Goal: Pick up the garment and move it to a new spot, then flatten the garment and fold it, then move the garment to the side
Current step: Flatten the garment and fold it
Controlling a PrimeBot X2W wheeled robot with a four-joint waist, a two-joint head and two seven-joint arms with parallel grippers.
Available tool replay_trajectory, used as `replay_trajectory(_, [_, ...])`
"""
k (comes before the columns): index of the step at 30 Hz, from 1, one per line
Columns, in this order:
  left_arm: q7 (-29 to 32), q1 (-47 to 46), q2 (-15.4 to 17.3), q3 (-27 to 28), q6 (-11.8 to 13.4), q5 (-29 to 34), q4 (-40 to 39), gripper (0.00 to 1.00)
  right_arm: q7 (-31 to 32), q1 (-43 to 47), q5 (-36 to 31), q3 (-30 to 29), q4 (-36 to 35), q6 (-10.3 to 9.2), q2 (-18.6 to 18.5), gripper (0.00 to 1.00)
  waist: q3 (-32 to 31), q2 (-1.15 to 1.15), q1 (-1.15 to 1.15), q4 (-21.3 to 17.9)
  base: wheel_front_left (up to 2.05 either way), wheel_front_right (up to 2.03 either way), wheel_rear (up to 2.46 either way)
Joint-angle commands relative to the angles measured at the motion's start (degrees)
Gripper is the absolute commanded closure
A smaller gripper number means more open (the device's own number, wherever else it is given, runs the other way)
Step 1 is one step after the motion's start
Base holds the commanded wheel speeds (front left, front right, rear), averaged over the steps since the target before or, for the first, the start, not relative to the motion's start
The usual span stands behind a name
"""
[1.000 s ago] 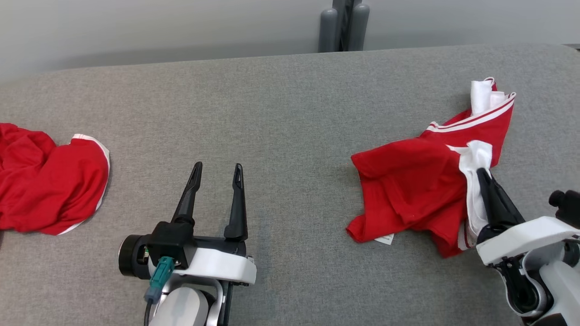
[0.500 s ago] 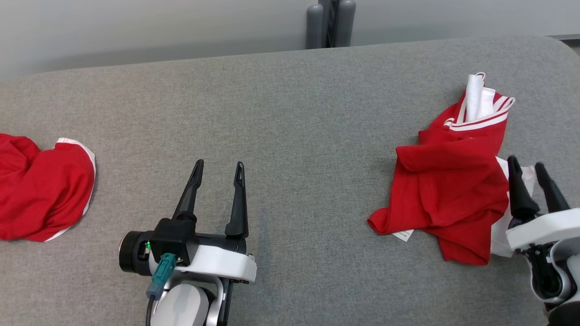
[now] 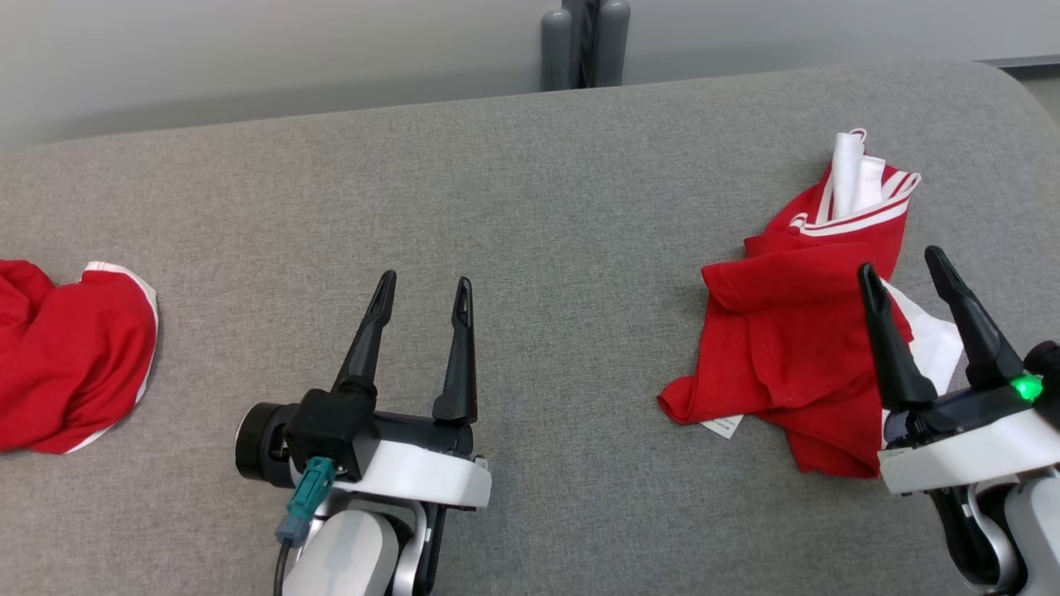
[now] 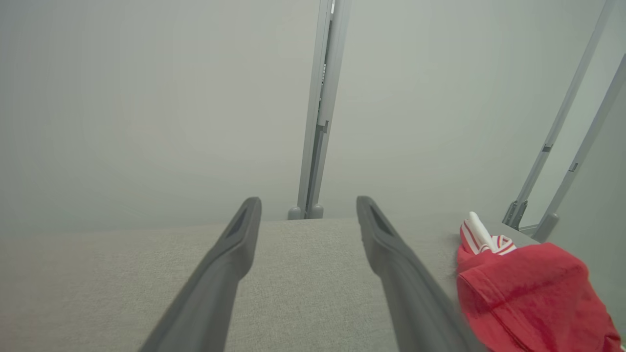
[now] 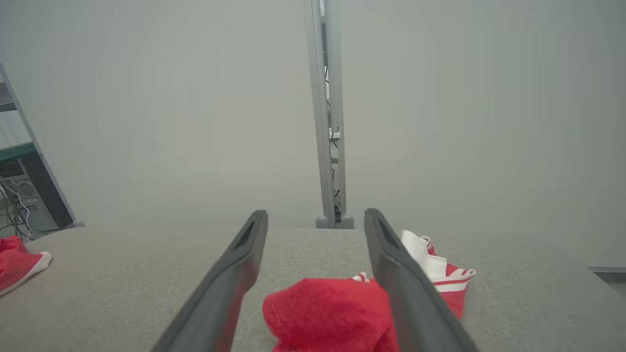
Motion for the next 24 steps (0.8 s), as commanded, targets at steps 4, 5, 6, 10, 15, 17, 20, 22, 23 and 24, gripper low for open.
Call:
replay_trajectory(4, [0.03,-0.74,0.20,-0.77,0.17,-0.81,-0.37,0.00,-0.02,1.64,-1.81,-0.11,0.33,0.01,0.15,0.00,0.10,0.00,0.00,-0.33,0.00,0.00,0.00])
replay_trajectory(5, [0.03,-0.69,0.21,-0.89,0.17,-0.95,-0.37,0.00,-0.02,1.73,-2.09,-0.07,0.37,0.01,0.25,0.00,0.10,0.00,0.00,-0.39,0.00,0.00,0.00])
replay_trajectory(6, [0.03,-0.64,0.21,-0.95,0.17,-0.98,-0.35,0.00,-0.03,1.70,-2.28,0.00,0.44,0.01,0.31,0.00,0.12,0.00,0.00,-0.47,0.00,0.00,0.00])
replay_trajectory(10, [0.03,-0.53,0.21,-1.05,-0.17,-0.87,0.04,0.00,-0.03,1.29,-2.81,-0.21,0.62,0.01,0.50,0.00,0.23,0.00,0.00,-0.84,0.00,0.00,0.00])
replay_trajectory(15, [0.03,-2.81,0.19,-3.76,-3.54,0.61,3.49,0.00,-0.03,1.00,-3.49,-2.29,1.56,0.01,1.04,0.00,0.93,0.00,0.00,-2.39,0.00,0.00,0.00])
replay_trajectory(17, [0.04,-4.14,0.24,-6.02,-6.11,0.29,8.19,0.00,-0.03,1.14,-4.00,-3.25,2.93,0.01,1.39,0.00,1.32,0.00,0.00,-3.36,0.00,0.00,0.00])
replay_trajectory(20, [0.33,-10.51,0.20,-10.07,-10.66,1.14,16.14,0.00,-0.03,1.29,-4.68,-4.51,5.01,0.01,2.07,0.00,2.08,0.00,0.00,-5.01,0.00,0.00,0.00])
replay_trajectory(22, [1.07,-14.69,0.17,-12.53,-13.09,2.24,20.69,0.00,-0.03,0.95,-5.02,-4.93,5.96,0.01,2.62,0.00,2.92,0.00,0.00,-6.38,0.00,0.00,0.00])
replay_trajectory(23, [1.78,-16.64,0.22,-13.60,-13.99,2.22,22.72,0.00,-0.03,0.74,-5.07,-5.07,6.35,0.01,2.79,0.00,3.42,0.00,0.00,-7.05,0.00,0.00,0.00])
replay_trajectory(24, [2.38,-18.72,0.27,-14.53,-14.84,2.33,24.37,0.00,-0.03,0.52,-5.03,-5.04,6.58,0.01,2.95,0.00,4.01,0.00,0.00,-7.75,0.00,0.00,0.00])
